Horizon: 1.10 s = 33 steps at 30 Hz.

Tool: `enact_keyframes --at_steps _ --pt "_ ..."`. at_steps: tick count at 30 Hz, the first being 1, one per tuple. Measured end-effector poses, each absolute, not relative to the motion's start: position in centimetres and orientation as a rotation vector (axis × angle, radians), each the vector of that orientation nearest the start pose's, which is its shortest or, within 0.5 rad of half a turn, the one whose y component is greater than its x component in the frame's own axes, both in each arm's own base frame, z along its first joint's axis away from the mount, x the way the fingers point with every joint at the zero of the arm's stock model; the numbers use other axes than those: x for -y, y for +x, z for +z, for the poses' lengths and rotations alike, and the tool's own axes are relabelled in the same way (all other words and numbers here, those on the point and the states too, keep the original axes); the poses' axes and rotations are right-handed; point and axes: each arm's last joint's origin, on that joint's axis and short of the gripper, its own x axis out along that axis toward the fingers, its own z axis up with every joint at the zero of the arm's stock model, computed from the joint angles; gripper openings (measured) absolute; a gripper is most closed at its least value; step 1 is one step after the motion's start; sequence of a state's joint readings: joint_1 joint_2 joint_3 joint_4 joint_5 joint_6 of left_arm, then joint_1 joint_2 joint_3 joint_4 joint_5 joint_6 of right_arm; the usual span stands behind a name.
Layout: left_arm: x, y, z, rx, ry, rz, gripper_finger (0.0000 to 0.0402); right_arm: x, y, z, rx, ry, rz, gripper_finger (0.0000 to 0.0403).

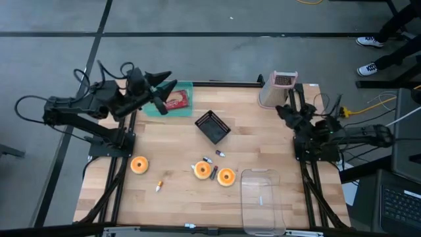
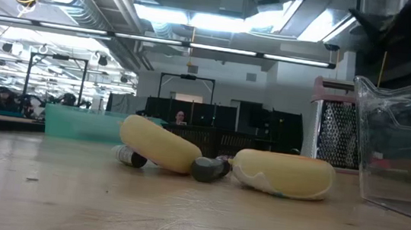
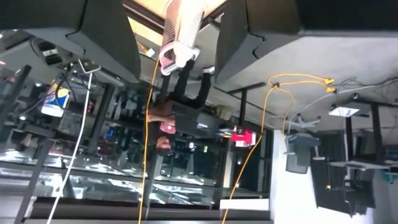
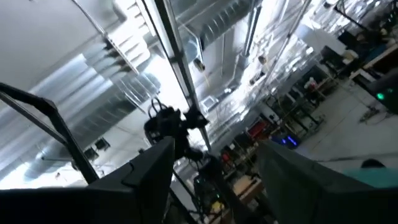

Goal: Pick & Place Food Item
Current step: Put the black donut into the black bin

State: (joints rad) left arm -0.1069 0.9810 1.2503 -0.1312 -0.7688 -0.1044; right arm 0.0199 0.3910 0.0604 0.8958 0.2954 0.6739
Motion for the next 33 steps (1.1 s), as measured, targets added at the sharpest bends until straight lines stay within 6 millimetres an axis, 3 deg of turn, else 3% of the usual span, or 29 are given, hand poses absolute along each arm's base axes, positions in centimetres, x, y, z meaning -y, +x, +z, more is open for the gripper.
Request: enact_keyframes --at_steps 5,14,18,22,27,30,33 --pt "0.6 16.6 46.4 0.193 -0.177 0.651 0.0201 0.1 14.4 25.4 0.524 0.659 -0.011 0.0228" --pt "1.5 15.5 46.4 0.162 -0.160 0.647 0.0200 0.1 22.8 32.3 0.467 0.536 -0.040 0.0228" --pt "2.0 15.2 43.0 -0.110 -0.112 0.677 0.0200 0.3 26.3 34.0 0.295 0.455 -0.102 0.0228" --pt "2.2 13.5 39.1 -0.409 -0.240 0.688 0.0200 0.5 28.5 35.6 0.143 0.441 -0.141 0.0228" --pt "3.4 11.4 36.6 -0.790 -0.262 0.571 0.0201 0.5 29.3 38.7 0.155 0.392 -0.141 0.0228" --pt "4.4 11.2 35.3 -0.946 -0.237 0.459 0.0201 0.5 29.1 40.6 0.206 0.354 -0.135 0.0228" --pt "5.8 11.1 32.2 -1.139 -0.214 0.317 0.0201 0.5 28.9 41.8 0.239 0.322 -0.155 0.0228"
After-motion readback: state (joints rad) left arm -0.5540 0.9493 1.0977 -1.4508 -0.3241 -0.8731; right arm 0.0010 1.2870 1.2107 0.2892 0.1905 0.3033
